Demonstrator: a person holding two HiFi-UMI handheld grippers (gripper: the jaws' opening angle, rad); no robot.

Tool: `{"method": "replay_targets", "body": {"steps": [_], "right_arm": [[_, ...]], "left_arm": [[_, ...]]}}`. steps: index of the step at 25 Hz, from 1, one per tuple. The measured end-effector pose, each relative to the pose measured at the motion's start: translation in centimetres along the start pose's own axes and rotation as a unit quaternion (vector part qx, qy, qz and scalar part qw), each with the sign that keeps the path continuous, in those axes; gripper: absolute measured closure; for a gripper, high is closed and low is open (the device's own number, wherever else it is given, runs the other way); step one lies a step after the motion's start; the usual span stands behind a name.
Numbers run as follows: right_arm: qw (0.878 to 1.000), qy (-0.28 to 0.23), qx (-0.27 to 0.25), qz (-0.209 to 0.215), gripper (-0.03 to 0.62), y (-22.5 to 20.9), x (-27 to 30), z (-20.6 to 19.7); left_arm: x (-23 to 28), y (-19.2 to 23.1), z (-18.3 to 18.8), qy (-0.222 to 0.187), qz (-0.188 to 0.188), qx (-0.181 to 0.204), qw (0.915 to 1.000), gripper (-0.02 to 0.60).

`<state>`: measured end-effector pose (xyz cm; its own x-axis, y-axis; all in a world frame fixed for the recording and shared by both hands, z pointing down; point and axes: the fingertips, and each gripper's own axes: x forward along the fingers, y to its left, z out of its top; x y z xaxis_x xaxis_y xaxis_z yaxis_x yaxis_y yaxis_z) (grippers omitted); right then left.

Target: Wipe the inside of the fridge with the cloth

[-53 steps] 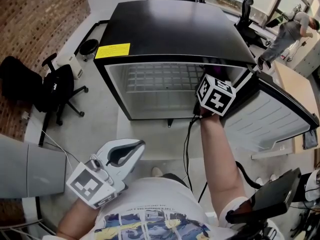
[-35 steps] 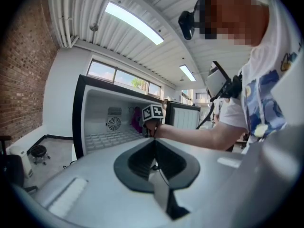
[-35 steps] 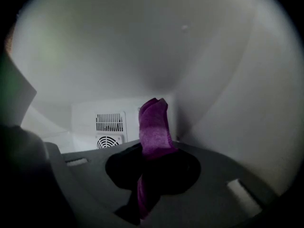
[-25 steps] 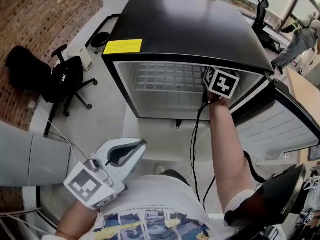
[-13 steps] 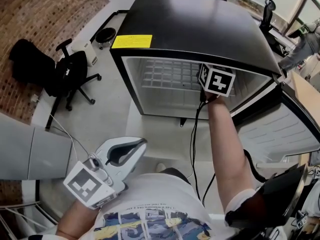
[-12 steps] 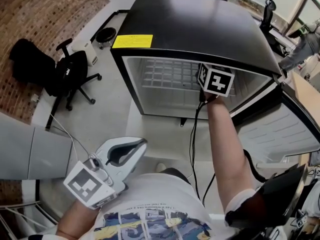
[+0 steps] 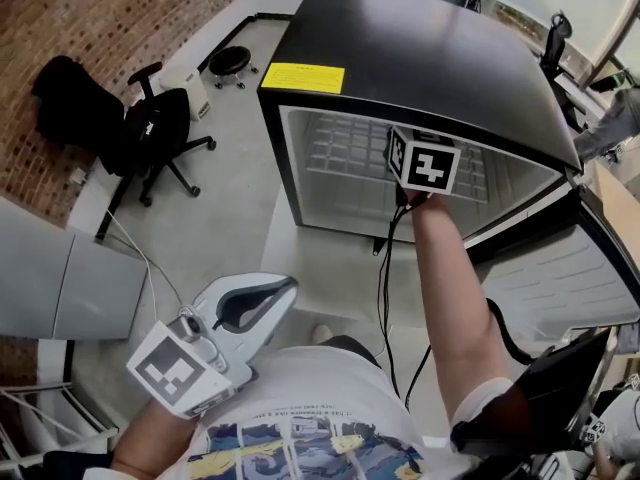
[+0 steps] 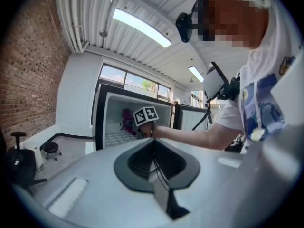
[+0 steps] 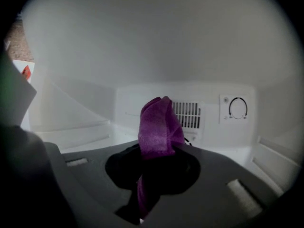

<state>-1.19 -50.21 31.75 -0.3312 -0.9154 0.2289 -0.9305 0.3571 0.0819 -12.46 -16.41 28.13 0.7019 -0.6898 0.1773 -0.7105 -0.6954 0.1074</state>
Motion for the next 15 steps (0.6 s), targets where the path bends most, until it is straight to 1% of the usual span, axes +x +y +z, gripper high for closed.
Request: {"method": "replay_targets", "body": {"steps": [3,5,7,8,11,15], "right_arm": [[1.0,-0.004,-0.006,0.02,0.54,1.9,0.5,0.3],[0.999,-0.006,-0.011,0.03,0.54,2.9,0.8,0.5],[0.999,-0.006,-0.017,0.038,0.54,3.9,1.1,0.6],[0.999,-0.007,-0.019,0.041,0.54,4.3,1.2,0.7],[0.998,-0.008,-0.022,0.054,0.54,5.4,1.7,1.0],[0.996,-0.008,-0.028,0.078,0.54,7.2,2.1,1.3]], "left_arm": [[-0.9,0.7,-0.7,0.006,0.013,0.013,0.9998,0.575],[-1.3,0.9,-1.2,0.016,0.02,0.013,0.9996,0.575],[-1.5,0.9,-1.0,0.014,0.024,0.011,0.9996,0.575],[-1.6,0.9,-0.8,0.01,0.024,0.008,0.9996,0.575],[-1.6,0.5,0.1,-0.01,0.024,-0.023,0.9994,0.575],[-2.1,0.6,0.1,-0.011,0.028,-0.029,0.9991,0.575]]}}
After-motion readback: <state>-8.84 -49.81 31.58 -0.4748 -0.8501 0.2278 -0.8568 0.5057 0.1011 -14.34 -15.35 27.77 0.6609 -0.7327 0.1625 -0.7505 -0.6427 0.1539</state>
